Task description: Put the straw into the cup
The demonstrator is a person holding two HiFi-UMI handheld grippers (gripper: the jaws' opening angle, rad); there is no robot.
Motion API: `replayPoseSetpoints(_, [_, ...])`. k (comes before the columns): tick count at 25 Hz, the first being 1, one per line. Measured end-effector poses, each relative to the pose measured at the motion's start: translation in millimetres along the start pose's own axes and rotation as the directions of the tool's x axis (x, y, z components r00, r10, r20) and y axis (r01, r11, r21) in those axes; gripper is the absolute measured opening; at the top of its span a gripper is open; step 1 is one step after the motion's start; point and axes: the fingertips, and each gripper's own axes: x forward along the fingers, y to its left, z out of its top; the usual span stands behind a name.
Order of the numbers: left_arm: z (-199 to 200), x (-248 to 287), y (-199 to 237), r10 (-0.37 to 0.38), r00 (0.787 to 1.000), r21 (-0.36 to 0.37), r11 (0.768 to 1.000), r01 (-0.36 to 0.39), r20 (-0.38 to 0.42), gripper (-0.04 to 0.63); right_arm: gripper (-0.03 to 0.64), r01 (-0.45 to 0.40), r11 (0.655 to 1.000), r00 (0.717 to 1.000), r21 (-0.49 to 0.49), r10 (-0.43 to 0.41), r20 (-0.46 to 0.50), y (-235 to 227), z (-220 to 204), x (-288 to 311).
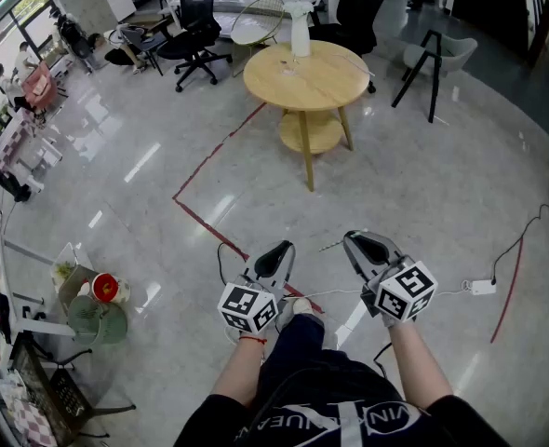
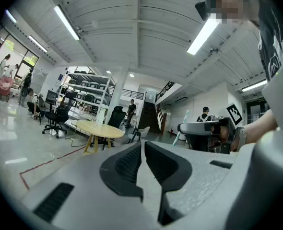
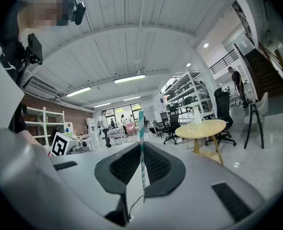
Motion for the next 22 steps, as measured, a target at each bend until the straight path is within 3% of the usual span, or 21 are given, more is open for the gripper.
replayPoseSetpoints(13, [16.2, 81.4, 120.2, 0.046, 0.999, -0.046, 0.998, -0.046, 0.0, 0.035, 0.02, 0.004, 1.0, 0.999, 0.011, -0.004, -0.051, -82.6, 14.2, 126.5])
replayPoseSetpoints(22, [38.2, 115.7, 192.2, 0.06, 0.998, -0.058, 0.997, -0.06, 0.002, 0.035, 0.02, -0.02, 0.999, 0.999, 0.035, 0.021, -0.025, -107.2, 33.4, 198.1])
